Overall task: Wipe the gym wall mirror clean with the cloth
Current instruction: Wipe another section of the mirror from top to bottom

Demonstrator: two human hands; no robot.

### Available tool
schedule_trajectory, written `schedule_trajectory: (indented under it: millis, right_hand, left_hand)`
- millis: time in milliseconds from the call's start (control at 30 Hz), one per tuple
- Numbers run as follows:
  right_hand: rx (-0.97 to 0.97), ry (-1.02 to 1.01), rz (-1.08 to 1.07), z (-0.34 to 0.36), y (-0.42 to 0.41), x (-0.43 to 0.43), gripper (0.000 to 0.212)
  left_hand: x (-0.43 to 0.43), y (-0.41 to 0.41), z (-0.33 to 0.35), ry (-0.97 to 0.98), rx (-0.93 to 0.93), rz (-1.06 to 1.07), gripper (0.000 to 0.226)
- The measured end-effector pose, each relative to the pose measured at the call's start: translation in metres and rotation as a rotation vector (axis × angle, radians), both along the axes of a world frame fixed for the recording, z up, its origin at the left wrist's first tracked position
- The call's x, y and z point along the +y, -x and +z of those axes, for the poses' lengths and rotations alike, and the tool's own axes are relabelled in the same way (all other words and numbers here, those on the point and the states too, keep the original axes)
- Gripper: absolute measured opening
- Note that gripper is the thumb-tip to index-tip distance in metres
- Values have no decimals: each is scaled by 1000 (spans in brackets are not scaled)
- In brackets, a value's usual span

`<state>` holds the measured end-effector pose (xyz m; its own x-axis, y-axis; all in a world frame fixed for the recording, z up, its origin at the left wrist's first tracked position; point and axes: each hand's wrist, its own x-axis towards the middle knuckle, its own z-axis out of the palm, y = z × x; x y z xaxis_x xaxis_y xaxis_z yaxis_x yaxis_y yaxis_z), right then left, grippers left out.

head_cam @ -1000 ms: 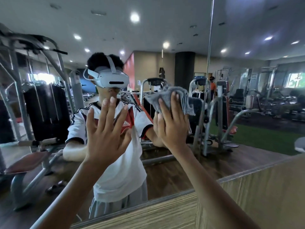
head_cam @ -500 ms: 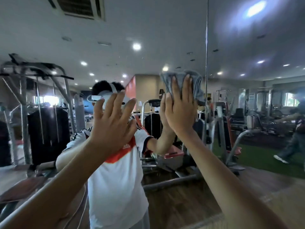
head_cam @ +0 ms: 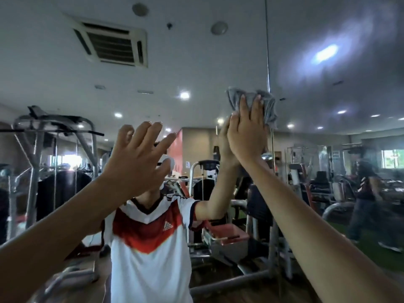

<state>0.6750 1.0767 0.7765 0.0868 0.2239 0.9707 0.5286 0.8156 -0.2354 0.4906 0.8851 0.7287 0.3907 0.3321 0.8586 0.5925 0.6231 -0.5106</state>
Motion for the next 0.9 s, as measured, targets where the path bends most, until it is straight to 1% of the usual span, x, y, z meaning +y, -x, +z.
schedule_trajectory:
  millis: [67, 100, 167, 200, 233, 300, 333, 367, 400, 433, 467, 500, 533, 567, 600, 667, 733, 767, 800, 833, 900]
  right_hand:
    - [-12, -162, -46, 3, 21, -9, 54]
    - [-66, -276, -55, -6, 26, -10, 53]
    - [-268, -489, -61, -34, 17, -1, 52]
    - [-355, -565, -86, -47, 4, 13, 52]
    - [-370, -598, -112, -56, -12, 25, 52]
    - [-248, -529, -140, -51, -35, 46, 53]
    - [-126, -429, -143, -37, -37, 46, 55]
    - [-44, -359, -131, -16, -32, 46, 57]
    - [23, -352, -42, 9, -25, 38, 57]
    - [65, -353, 128, 31, -12, 27, 55]
    - [132, -367, 381, 49, -1, 15, 53]
    - [94, -356, 415, 66, 6, 9, 52]
    - [-15, -291, 215, 84, 6, -1, 52]
    - [-44, -157, 163, 90, 13, -4, 53]
    - [-28, -155, 71, 89, 17, -4, 53]
    - [-121, -351, 5, 66, 15, -4, 52]
    - [-264, -537, -50, 35, 5, 11, 51]
    - [-349, -595, -51, 22, -6, 24, 51]
    - [-393, -609, -50, 17, -21, 36, 51]
    - [-388, -573, -51, 20, -37, 47, 52]
    - [-275, -370, -36, 48, -57, 61, 59]
  left_hand:
    - [2, 1, 14, 5, -29, 15, 50]
    - [1, 2, 20, -2, -52, 28, 51]
    - [-3, 6, 26, -29, -100, 11, 52]
    - [-7, 9, 29, -39, -118, -15, 52]
    - [-11, 12, 31, -45, -125, -39, 52]
    - [-19, 20, 34, -49, -135, -71, 52]
    - [-21, 22, 35, -47, -137, -75, 53]
    - [-23, 22, 37, -40, -132, -72, 54]
    - [-23, 21, 41, -25, -124, -67, 54]
    - [-22, 19, 47, -12, -122, -65, 56]
    - [-20, 17, 53, -5, -125, -65, 57]
    - [-19, 14, 60, -1, -130, -64, 57]
    - [-17, 12, 67, -1, -130, -59, 58]
    - [-15, 11, 73, -3, -128, -52, 58]
    - [-13, 10, 79, -4, -126, -43, 58]
    - [-9, 9, 90, -1, -123, -41, 59]
    - [-8, 8, 100, 13, -137, -58, 61]
    - [-8, 8, 103, 19, -144, -65, 61]
    - [-7, 10, 103, 24, -148, -71, 62]
    - [-6, 11, 101, 24, -147, -81, 63]
    - [-3, 13, 95, 7, -133, -98, 65]
